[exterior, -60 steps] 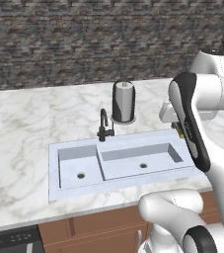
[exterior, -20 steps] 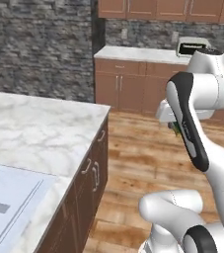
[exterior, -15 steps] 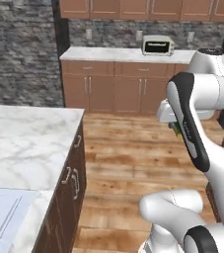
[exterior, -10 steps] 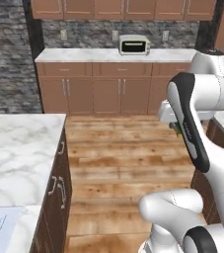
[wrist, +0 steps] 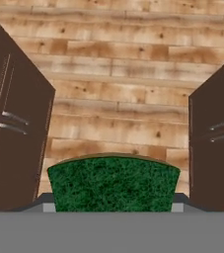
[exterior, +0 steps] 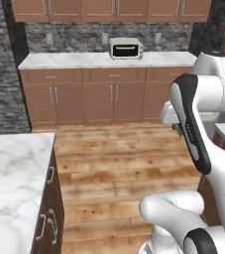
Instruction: Pick up the bar soap and sponge from the sink, and place them back in the cabinet, and close the cabinet doors.
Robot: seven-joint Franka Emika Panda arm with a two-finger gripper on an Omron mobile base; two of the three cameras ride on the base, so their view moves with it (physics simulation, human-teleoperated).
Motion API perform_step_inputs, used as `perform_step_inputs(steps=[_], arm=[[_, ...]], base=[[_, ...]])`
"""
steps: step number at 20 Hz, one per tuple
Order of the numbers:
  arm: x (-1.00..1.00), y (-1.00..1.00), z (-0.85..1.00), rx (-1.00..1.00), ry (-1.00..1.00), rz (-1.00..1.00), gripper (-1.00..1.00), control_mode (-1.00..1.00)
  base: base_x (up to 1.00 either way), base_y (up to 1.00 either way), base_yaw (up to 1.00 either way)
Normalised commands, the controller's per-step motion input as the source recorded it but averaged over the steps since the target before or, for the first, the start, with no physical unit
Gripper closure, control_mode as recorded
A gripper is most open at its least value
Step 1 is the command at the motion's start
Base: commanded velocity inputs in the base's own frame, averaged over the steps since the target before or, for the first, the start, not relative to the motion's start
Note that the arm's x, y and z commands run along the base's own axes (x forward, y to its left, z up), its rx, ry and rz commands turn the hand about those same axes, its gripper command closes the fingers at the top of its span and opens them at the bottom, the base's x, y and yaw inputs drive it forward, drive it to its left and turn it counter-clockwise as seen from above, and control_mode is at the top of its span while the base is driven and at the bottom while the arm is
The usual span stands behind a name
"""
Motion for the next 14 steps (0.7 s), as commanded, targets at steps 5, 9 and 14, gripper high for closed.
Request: perform_step_inputs(steps=[5,9,14], arm=[[0.00,0.00,0.00,0.00,0.00,0.00,1.00,1.00],[0.00,0.00,0.00,0.00,0.00,0.00,1.00,1.00],[0.00,0.00,0.00,0.00,0.00,0.00,1.00,1.00]], base=[[0.82,0.00,-0.04],[0.85,0.00,-0.05],[0.65,0.00,-0.14]])
